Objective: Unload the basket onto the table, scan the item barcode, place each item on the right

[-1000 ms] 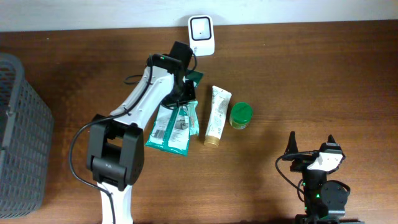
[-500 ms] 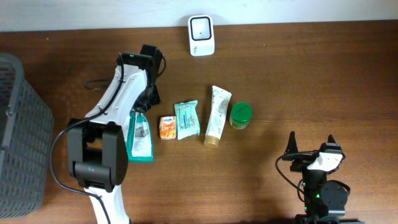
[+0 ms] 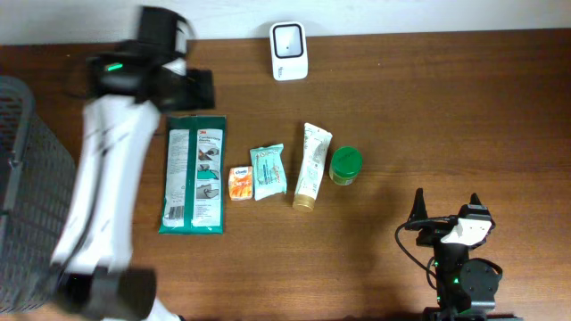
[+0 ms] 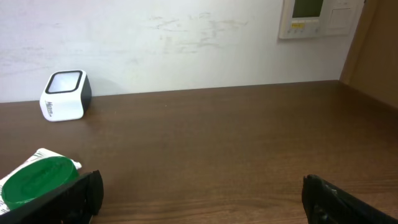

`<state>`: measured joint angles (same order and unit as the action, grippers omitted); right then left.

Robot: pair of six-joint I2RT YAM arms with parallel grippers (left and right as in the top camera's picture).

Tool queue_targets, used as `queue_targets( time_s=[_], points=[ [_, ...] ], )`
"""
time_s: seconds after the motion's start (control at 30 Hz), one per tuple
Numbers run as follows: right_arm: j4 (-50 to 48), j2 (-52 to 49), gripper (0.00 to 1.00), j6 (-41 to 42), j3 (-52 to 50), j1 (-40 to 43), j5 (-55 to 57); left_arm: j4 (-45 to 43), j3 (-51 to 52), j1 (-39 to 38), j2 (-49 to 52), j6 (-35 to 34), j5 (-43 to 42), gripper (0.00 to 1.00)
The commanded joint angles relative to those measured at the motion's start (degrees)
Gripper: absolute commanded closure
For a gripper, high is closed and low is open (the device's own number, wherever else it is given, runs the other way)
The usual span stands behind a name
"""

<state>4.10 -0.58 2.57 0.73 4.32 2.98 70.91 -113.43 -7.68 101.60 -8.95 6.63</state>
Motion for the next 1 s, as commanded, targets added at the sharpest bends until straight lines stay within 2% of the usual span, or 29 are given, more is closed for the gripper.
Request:
queue_targets(
  time_s=[0.0, 0.03, 0.1, 0.13, 0.3, 0.97],
  points=[
    [0.1, 0.4, 0.02, -0.2, -0.4, 0.2, 0.3, -1.2, -3.5, 7.7, -10.0, 13.4, 0.0, 0.00],
    [0.1, 0.4, 0.02, -0.2, -0.4, 0.2, 0.3, -2.7, -3.5, 12.1, -12.3, 13.4, 0.2, 0.00],
    [0.1, 0.4, 0.02, -0.2, -0.4, 0.2, 0.3, -6.3, -3.5, 22.8, -13.8, 13.3, -1.7, 0.05],
    [0.1, 0.4, 0.02, -0.2, -0.4, 0.2, 0.3, -6.3, -3.5, 26.3, -13.7, 13.3, -2.4, 0.01],
    [0.2, 0.4, 0.02, -0.2, -0.4, 0.2, 0.3, -5.1, -3.5, 36.9, -13.0, 13.3, -2.4, 0.01],
    [0.2, -0.1, 0.02, -0.2, -0.4, 0.2, 0.3, -3.8, -3.5, 37.5, -13.0, 13.4, -2.4, 0.01]
  ],
)
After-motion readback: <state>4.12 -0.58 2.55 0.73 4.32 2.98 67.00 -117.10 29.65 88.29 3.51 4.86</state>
